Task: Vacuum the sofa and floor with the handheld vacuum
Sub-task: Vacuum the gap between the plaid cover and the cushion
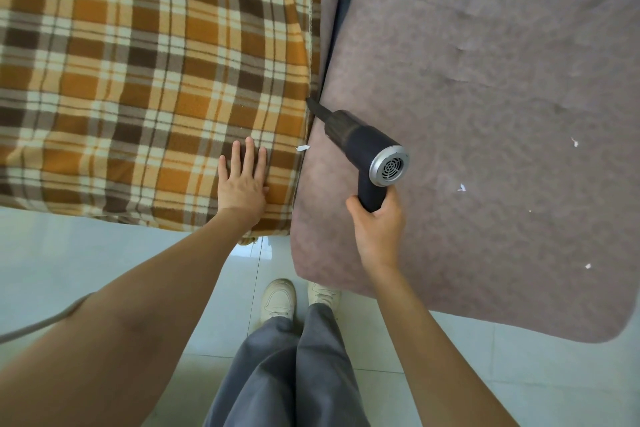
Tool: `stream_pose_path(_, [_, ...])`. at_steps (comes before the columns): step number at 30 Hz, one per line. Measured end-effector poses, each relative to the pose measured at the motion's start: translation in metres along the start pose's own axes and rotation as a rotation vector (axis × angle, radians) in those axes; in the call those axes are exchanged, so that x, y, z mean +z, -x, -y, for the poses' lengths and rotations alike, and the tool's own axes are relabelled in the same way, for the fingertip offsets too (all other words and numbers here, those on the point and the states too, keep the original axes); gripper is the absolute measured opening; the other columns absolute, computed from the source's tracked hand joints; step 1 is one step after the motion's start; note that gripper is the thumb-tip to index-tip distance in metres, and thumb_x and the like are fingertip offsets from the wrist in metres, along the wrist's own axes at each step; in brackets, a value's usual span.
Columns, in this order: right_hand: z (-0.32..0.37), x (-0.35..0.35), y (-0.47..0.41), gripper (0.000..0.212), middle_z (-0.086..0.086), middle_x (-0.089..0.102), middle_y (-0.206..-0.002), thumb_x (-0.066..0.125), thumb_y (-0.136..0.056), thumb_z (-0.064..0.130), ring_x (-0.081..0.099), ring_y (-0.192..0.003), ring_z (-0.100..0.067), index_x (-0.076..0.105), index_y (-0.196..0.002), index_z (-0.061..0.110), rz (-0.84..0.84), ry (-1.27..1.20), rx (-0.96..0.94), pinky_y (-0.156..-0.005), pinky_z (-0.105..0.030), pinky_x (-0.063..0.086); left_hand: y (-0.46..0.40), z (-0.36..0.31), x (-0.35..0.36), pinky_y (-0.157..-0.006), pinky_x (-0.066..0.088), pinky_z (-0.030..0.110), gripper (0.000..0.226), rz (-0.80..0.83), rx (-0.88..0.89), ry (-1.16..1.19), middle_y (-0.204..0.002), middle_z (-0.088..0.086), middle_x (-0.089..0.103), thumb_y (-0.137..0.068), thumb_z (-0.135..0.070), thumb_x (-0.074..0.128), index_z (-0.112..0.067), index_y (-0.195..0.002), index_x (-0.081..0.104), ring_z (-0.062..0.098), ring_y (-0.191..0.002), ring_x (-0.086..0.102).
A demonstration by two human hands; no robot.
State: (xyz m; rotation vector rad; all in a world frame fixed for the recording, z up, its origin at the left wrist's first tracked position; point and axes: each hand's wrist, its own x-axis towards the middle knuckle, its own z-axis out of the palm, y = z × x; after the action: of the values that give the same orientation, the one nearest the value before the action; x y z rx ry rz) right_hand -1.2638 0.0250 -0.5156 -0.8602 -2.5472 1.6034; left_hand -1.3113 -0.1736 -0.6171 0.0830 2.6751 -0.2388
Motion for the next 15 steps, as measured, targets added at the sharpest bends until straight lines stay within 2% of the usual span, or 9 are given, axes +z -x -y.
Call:
stream_pose_path(8, [-0.004, -0.005, 0.015, 0.026, 0.016, 0.058, -0.078, 0.069, -0.076, 0.008, 0.055, -0.070, -0.002, 0.059, -0.099, 0.012, 0.012, -0.015, 0.033, -0.064, -0.017, 0.042, 0.000, 0.010, 0.003, -0.118, 0.002, 0.047, 0.075, -0.015, 0.046, 0.004, -0.159, 0.010, -0.020, -0.099, -0.050, 0.028, -0.019, -0.150, -0.018, 0.031, -0.146, -0.014])
stream_pose_path(15, [-0.008, -0.004, 0.025, 0.029, 0.013, 0.059, -0.079, 0.070, -0.076, 0.010, 0.055, -0.071, -0.008, 0.060, -0.103, 0.010, 0.011, -0.012, 0.032, -0.067, -0.026, 0.046, 0.000, 0.013, 0.003, -0.119, 0.002, 0.046, 0.077, -0.007, 0.061, 0.011, -0.159, 0.009, -0.020, -0.099, -0.051, 0.031, -0.021, -0.150, -0.018, 0.030, -0.146, -0.014])
